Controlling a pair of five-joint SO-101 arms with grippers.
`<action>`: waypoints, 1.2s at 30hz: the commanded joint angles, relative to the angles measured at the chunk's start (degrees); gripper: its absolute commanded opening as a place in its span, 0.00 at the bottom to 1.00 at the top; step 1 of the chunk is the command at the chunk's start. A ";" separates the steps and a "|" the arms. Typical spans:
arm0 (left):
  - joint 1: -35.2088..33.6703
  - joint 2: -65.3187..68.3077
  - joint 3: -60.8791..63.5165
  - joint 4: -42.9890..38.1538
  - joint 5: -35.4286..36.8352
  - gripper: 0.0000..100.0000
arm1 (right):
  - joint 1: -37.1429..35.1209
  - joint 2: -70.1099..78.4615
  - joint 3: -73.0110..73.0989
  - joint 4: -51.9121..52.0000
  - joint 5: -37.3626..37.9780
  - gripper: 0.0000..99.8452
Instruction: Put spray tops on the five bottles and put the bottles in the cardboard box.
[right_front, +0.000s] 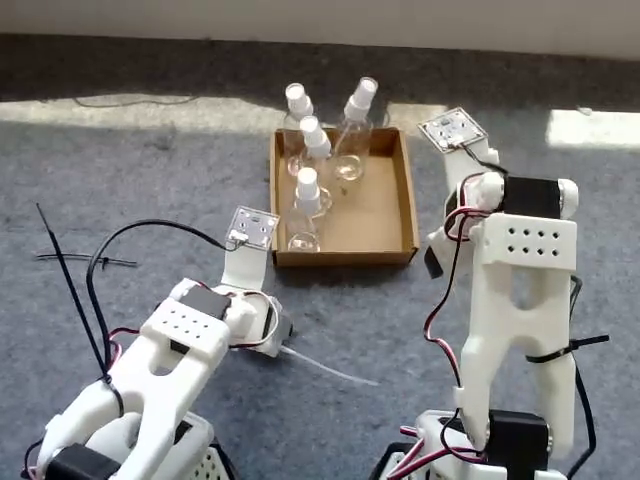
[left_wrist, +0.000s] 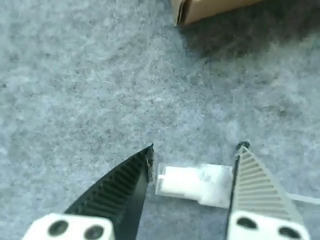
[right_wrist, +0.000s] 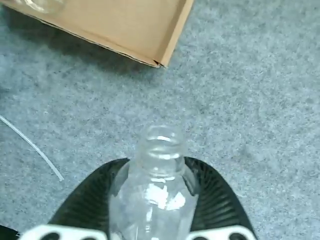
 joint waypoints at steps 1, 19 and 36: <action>-5.49 -0.40 -4.35 1.32 -8.35 0.26 | -0.48 -2.15 -0.31 -0.04 0.62 0.00; -10.15 -0.04 -9.36 19.34 -74.73 0.26 | -0.48 -2.15 -0.13 -0.13 0.62 0.00; 5.49 0.04 -7.25 11.52 -76.40 0.29 | -1.36 -2.15 0.92 0.66 -11.52 0.00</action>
